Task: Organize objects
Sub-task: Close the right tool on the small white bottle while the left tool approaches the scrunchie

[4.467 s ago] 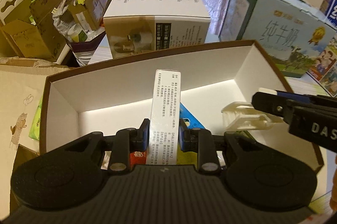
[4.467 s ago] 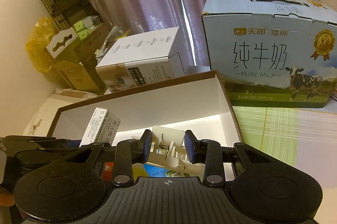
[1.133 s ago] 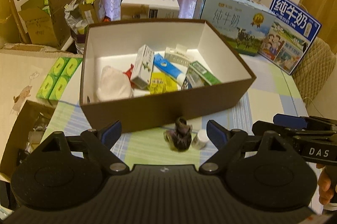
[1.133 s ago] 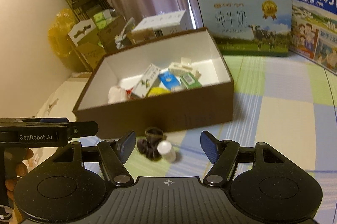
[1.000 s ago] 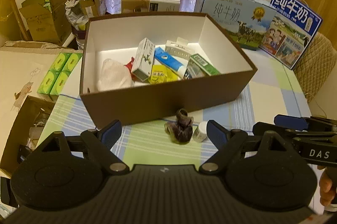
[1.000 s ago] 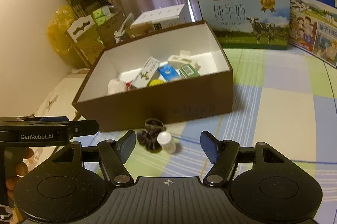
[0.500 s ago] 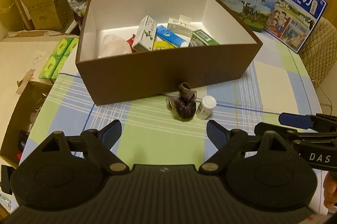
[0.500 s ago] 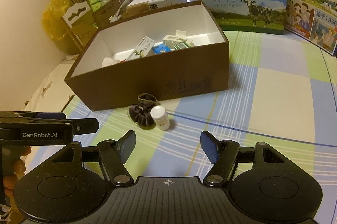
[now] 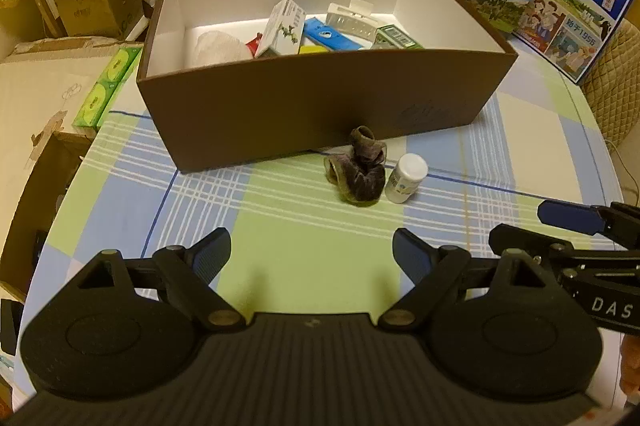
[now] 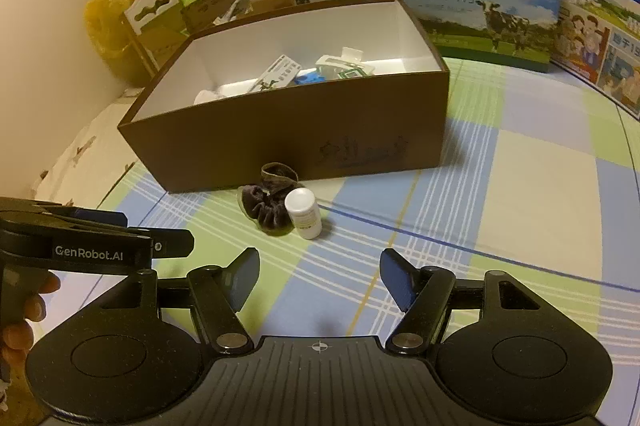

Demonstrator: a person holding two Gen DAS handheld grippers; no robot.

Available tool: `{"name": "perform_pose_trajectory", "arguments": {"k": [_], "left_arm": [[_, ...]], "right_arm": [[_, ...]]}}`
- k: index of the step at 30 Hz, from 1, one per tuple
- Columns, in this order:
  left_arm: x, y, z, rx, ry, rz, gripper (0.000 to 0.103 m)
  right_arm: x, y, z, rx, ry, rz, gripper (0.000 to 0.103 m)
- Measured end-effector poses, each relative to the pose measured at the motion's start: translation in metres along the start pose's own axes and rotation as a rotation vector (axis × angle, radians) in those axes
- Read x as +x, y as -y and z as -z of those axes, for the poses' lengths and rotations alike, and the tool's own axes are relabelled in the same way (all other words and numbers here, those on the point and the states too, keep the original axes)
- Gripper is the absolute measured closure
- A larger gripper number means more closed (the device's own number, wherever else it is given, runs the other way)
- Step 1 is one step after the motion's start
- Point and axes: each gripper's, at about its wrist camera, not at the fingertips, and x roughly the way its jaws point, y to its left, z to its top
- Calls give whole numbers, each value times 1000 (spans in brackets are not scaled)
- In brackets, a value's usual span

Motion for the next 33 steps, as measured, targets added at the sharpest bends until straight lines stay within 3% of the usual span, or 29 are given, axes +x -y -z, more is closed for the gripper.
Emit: {"name": "perform_pose_trajectory", "arguments": {"k": [3, 18, 33], "left_arm": [[3, -2, 1, -4, -5, 1, 17], [23, -10, -4, -7, -20, -10, 17], [50, -19, -7, -19, -56, -34, 17]], "right_arm": [[5, -3, 0, -21, -5, 1, 47], [29, -4, -2, -73, -20, -10, 65], [67, -11, -15, -158, -23, -2, 67]]}}
